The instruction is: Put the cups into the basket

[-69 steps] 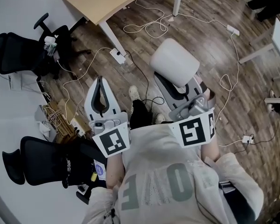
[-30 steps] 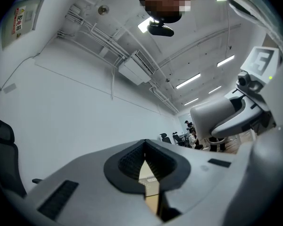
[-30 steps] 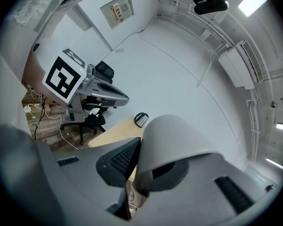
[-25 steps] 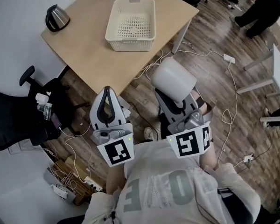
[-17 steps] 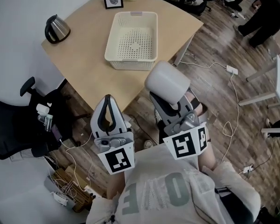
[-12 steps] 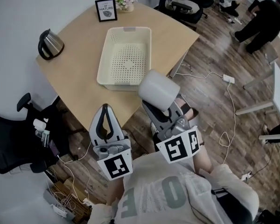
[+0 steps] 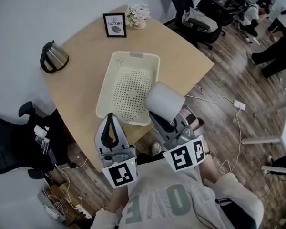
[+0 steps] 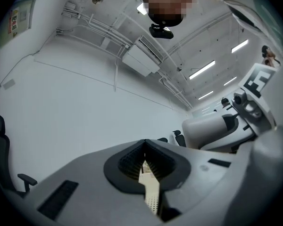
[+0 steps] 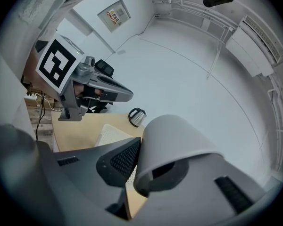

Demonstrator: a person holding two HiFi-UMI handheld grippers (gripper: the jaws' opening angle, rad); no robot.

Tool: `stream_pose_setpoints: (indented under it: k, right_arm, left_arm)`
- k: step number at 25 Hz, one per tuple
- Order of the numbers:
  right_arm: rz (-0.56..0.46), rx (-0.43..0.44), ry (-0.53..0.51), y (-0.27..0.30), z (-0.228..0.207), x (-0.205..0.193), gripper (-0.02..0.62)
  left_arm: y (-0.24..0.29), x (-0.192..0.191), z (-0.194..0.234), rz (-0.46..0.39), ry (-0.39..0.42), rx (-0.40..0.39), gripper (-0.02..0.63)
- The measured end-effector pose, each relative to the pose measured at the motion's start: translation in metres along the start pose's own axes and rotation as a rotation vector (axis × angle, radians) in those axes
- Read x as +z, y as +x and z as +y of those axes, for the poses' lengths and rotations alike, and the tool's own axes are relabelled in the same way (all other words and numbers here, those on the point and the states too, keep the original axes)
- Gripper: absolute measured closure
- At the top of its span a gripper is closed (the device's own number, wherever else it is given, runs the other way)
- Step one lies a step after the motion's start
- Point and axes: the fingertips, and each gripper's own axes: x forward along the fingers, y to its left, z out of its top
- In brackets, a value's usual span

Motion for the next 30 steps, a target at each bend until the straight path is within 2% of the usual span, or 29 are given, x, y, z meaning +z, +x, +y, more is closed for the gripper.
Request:
stream_pose_setpoints:
  k: [9, 16, 24, 27, 30]
  right_arm:
    - [-0.016, 0.030, 0.032, 0.036, -0.020, -0.017, 0.558]
    - [0.018, 0.073, 0.026, 0.070, -0.026, -0.019, 0.558]
    - [0.103, 0.214, -0.084, 0.116, -0.014, -0.033, 0.558]
    - [0.164, 0.305, -0.151, 0.135, -0.004, -0.046, 0.558]
    - [0.294, 0.438, -0.284, 0.154, 0.012, -0.073, 0.558]
  left_arm:
    - [0.036, -0.007, 0.016, 0.020, 0.045, 0.040, 0.597]
    - [0.063, -0.012, 0.034, 0.009, 0.058, 0.034, 0.597]
    - [0.070, -0.027, 0.060, 0.019, 0.033, 0.090, 0.597]
    - [0.068, -0.040, 0.068, 0.049, 0.044, 0.103, 0.597]
    - [0.064, -0.053, 0.078, 0.080, 0.041, 0.122, 0.597]
